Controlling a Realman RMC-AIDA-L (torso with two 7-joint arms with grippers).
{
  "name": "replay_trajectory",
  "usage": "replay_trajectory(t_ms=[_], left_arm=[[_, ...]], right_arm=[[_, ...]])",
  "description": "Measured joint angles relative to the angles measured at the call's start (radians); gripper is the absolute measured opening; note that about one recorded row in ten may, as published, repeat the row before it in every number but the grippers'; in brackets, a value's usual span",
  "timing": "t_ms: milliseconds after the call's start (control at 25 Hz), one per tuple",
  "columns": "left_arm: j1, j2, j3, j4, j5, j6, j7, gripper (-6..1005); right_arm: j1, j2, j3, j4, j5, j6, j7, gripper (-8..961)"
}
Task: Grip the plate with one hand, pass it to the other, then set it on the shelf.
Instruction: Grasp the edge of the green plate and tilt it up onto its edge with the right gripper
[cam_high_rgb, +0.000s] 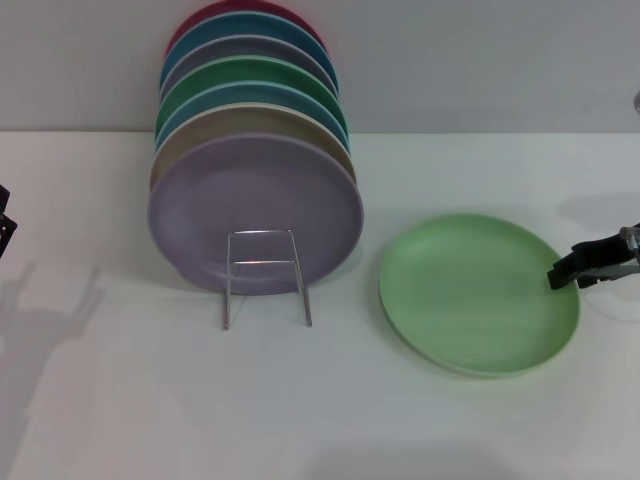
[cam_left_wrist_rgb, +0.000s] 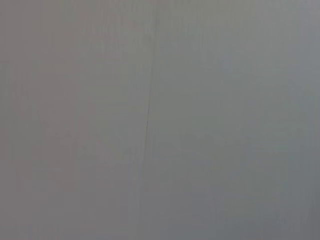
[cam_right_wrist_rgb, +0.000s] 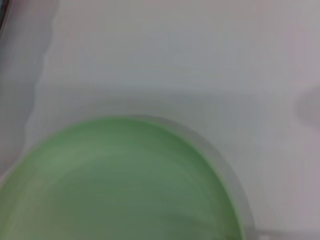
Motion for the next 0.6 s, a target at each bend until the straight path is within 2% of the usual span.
replay_trajectory(t_ms=[240,600], left_arm=[[0.003,0.000,-0.001,0.000,0.000,0.000,0.000,862],[0.004,0.001,-0.006,0.000,0.000,0.000,0.000,862]], right_arm=[[0.012,-0.003,0.000,0.029,-0.011,-0.014,0.000,372],[0.016,-0.003,0.000,0.038,-0.011,-0.021,0.000,286]])
